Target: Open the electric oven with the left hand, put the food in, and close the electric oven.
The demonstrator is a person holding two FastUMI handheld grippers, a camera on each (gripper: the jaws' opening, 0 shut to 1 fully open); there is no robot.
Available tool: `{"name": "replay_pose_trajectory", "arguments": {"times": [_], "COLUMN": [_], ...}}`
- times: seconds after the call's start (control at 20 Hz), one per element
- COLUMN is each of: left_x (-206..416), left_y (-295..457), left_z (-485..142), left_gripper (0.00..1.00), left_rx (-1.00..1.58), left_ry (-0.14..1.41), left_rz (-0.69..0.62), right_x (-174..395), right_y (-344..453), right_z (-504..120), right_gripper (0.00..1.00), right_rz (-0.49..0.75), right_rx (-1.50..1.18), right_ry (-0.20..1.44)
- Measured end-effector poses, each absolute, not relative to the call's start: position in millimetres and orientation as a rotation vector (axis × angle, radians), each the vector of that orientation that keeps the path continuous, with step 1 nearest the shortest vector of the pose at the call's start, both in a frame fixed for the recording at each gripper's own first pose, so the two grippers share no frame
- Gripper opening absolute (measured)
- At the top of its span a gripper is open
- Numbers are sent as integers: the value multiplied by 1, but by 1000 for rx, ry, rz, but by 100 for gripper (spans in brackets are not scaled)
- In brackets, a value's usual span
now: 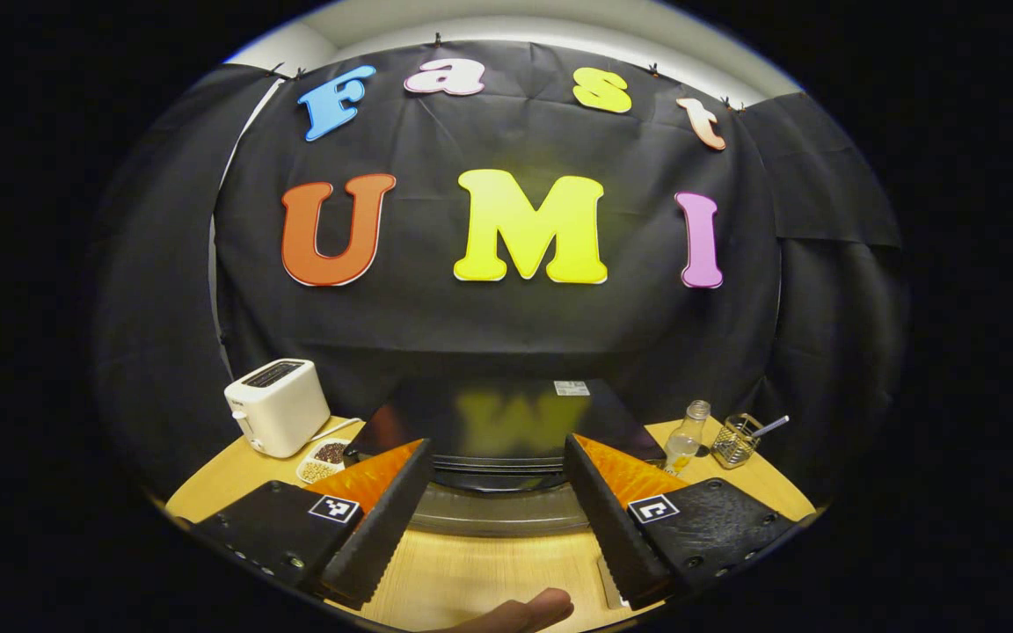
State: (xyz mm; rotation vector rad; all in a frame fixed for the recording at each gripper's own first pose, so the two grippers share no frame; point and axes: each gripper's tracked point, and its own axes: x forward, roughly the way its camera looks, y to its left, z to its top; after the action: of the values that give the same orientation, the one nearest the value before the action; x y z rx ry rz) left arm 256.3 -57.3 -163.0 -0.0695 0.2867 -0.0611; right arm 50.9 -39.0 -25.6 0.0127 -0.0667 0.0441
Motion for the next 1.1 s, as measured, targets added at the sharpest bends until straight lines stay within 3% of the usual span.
{"name": "replay_pose_trajectory", "arguments": {"times": [0.5, 1.1], "left_x": [299, 293], "left_y": [-62, -66], "left_z": [-228, -226], "left_gripper": [95, 96], "left_rx": [-72, -15], "left_ry": [456, 404], "left_rz": [-70, -107], "right_x": [52, 31], "right_y": [-69, -75], "right_z": [-29, -25], "right_gripper": [100, 100], "right_rz": [3, -34], "right_rx": [-12, -6], "right_ry": [-86, -92]}}
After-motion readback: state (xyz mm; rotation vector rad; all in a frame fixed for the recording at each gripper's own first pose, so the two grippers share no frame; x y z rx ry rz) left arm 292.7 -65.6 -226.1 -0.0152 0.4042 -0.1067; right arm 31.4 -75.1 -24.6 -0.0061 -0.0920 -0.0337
